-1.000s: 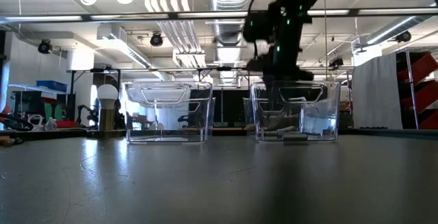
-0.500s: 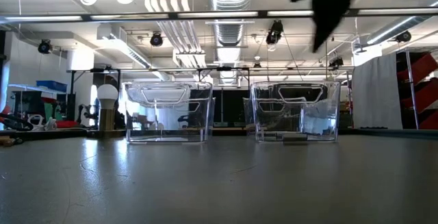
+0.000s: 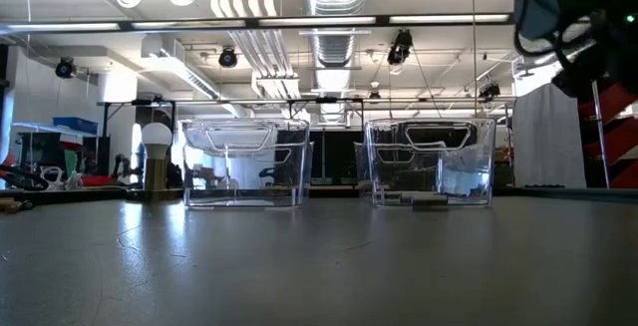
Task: Sort batteries
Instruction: Put the white battery into the right transparent bin
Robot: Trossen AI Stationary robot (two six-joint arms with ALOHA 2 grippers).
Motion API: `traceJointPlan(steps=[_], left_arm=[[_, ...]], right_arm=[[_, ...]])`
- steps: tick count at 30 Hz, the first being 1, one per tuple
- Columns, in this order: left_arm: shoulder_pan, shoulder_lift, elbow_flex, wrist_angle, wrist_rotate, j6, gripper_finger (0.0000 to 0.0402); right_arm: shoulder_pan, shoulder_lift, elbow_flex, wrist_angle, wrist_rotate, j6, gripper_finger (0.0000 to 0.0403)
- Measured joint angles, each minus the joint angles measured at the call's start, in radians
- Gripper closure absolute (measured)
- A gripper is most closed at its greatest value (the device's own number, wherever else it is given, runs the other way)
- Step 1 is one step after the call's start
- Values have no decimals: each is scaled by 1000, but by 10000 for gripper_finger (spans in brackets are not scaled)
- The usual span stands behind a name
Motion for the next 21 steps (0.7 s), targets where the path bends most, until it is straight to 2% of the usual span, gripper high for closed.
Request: traceJointPlan(steps=[11,16,21], left_arm=[[-1,11,0,-1,15,-47,325],[-3,15,0,-5,38,-66,325],[-3,16,0,-40,39,-99,325]], right_arm=[[50,159,12,15,3,-25,246],[100,274,14,38,-52,-156,239],[153,423,29,37,-75,-340,249]])
